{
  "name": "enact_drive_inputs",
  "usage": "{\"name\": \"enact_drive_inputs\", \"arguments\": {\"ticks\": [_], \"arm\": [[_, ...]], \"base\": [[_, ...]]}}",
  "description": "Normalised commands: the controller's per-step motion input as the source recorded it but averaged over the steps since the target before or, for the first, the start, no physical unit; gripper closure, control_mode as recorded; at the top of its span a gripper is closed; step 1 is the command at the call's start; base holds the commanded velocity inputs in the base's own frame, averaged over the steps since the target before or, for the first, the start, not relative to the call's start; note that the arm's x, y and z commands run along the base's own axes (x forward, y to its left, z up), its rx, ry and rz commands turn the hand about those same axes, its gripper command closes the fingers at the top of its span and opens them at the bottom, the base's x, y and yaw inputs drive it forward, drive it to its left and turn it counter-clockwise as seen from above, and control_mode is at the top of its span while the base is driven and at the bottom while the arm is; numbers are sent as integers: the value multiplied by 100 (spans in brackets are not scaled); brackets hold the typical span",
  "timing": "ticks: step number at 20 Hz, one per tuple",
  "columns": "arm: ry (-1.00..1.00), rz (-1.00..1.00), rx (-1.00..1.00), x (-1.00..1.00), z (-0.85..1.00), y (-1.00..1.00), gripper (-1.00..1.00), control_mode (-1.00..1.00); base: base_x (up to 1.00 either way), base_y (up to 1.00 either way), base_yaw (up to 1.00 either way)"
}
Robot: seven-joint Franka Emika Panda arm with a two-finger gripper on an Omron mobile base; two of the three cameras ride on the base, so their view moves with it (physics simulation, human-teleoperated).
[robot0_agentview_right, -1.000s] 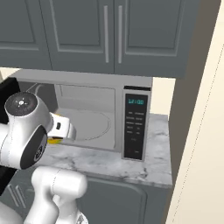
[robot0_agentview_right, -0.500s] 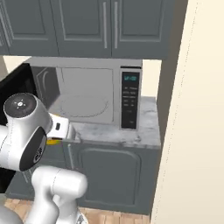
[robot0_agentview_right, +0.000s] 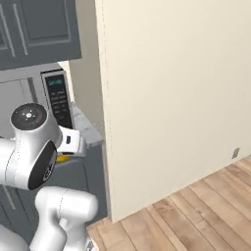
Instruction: Pick the cup of tea, navigate to the dining table, and place it on the saucer.
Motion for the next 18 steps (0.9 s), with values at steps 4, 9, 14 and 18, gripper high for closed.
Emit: {"name": "enact_drive_inputs", "arguments": {"ticks": [4,9,14,18], "arm": [[0,0,0,0,0,0,100,100],[0,0,0,0,0,0,100,100],[0,0,0,0,0,0,100,100],[0,0,0,0,0,0,100,100]], "base": [[0,6,-100],[0,6,-100],[0,6,-100],[0,5,-100]]}}
